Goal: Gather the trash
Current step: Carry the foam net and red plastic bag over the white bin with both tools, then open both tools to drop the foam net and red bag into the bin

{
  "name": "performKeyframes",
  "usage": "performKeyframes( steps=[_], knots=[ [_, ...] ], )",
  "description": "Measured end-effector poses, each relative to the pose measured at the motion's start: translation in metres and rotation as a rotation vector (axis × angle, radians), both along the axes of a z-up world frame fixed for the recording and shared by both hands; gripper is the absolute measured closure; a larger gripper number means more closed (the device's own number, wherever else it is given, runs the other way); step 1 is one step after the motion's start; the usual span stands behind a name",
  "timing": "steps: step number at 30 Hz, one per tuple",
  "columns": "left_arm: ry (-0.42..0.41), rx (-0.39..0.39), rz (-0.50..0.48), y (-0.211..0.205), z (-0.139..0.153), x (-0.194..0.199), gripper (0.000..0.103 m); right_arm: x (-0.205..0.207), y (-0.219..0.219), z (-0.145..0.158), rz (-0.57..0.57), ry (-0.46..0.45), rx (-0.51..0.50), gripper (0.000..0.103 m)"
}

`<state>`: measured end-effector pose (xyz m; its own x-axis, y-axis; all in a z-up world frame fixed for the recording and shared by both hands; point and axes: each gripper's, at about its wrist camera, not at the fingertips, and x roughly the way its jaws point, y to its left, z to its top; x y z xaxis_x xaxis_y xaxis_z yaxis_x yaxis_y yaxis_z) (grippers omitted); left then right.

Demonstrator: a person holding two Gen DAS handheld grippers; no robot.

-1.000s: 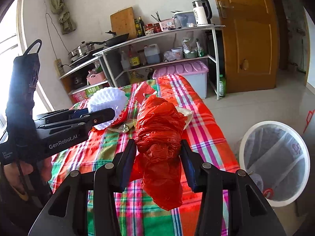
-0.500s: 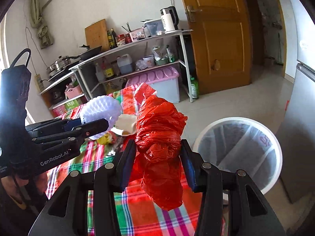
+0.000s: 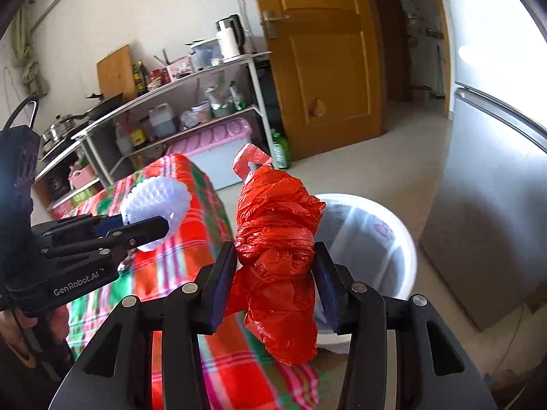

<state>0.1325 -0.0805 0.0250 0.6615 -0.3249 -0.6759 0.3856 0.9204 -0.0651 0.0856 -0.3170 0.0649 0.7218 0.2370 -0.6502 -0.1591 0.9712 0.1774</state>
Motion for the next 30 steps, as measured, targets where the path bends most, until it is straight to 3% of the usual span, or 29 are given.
performKeyframes(
  steps=[12,20,24,28,30],
  knots=[
    [0.09,0.013,-0.05,-0.051,-0.032,0.028,0.073,0.027,-0.047,-0.035,-0.101,0.105,-0.062,0.057],
    [0.127,0.033,-0.042,-0.062,-0.047,0.037,0.072,0.047,-0.051,-0.06,-0.094,0.177,-0.092,0.056],
    [0.149,0.043,-0.038,-0.064,-0.053,0.041,0.062,0.051,-0.048,-0.066,-0.08,0.2,-0.11,0.055],
    [0.162,0.042,-0.025,-0.063,-0.058,0.042,0.041,0.056,-0.045,-0.074,-0.076,0.214,-0.137,0.051],
    [0.163,0.042,-0.023,-0.062,-0.058,0.043,0.039,0.057,-0.045,-0.077,-0.078,0.219,-0.132,0.049]
  ],
)
